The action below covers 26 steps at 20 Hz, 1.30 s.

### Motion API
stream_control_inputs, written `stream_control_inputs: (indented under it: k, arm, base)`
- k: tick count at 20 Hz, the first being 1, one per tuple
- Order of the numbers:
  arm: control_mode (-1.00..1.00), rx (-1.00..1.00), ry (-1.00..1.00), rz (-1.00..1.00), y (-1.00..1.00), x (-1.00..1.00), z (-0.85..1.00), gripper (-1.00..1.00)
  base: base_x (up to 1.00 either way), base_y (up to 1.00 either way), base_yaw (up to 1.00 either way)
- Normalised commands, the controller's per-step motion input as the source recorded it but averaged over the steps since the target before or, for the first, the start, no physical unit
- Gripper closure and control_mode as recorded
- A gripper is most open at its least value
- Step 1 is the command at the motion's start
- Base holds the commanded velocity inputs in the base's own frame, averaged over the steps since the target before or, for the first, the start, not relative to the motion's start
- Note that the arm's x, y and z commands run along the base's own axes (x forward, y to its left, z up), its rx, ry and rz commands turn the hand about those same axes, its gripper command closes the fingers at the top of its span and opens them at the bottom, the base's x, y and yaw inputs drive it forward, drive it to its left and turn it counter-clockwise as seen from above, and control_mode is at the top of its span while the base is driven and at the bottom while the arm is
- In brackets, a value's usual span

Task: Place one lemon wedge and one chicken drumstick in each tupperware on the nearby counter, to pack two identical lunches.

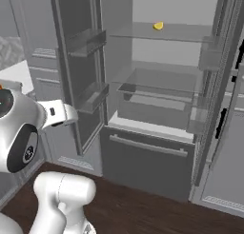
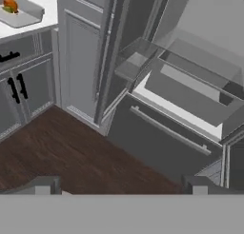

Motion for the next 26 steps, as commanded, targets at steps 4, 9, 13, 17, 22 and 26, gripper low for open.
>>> stream_control_inputs:
  k: [4,9,13,17,22,26]
  arm:
    - [1.00,0.00,0.00,0.00,0.00,0.00,0.00,-1.00]
    - [1.00,0.00,0.00,0.00,0.00,0.00,0.00,-1.00]
    - [1.00,0.00,0.00,0.00,0.00,0.00,0.00,-1.00]
    - [1.00,0.00,0.00,0.00,0.00,0.00,0.00,-1.00]
    - [1.00,0.00,0.00,0.00,0.00,0.00,0.00,-1.00]
    - [1.00,0.00,0.00,0.00,0.00,0.00,0.00,-1.00]
  base:
    - [0.00,-0.23,-0.56]
    - [0.10,0.13,-0.38]
    - [0.43,0.13,-0.11]
    - [0.64,-0.01,-0.01]
    - [0.88,-0.03,0.00]
    - [0.90,-0.27,0.00]
